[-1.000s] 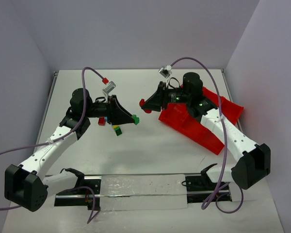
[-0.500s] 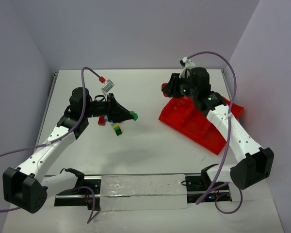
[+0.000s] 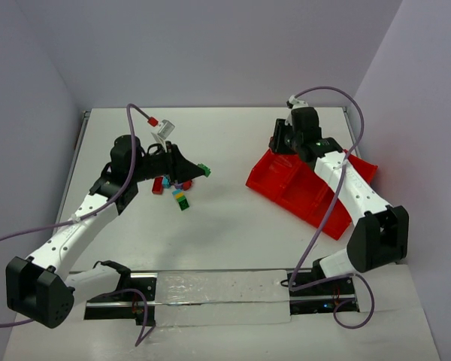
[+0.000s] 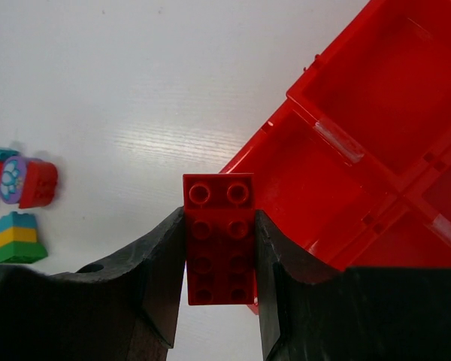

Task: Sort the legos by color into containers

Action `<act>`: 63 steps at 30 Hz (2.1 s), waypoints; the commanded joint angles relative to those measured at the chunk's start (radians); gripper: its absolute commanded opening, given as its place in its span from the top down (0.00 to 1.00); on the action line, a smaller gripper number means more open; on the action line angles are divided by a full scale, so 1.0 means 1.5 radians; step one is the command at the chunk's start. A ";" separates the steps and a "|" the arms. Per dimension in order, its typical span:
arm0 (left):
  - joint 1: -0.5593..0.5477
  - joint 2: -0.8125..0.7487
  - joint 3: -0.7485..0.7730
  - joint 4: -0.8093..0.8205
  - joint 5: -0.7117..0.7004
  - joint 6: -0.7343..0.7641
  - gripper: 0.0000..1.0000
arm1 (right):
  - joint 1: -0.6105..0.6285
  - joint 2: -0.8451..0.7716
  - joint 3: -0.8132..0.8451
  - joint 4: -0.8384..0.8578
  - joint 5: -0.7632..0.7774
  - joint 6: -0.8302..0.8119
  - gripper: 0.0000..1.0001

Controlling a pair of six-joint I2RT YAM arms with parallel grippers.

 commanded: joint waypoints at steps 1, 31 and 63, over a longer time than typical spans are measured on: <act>0.002 0.014 0.041 -0.034 -0.068 0.005 1.00 | -0.007 0.019 0.024 0.001 0.036 -0.017 1.00; 0.001 0.039 0.048 -0.072 -0.139 0.000 1.00 | -0.018 0.107 -0.030 0.039 0.085 0.033 0.43; -0.059 0.207 0.220 0.037 0.073 -0.087 1.00 | 0.033 -0.198 -0.014 0.055 -0.331 0.002 0.26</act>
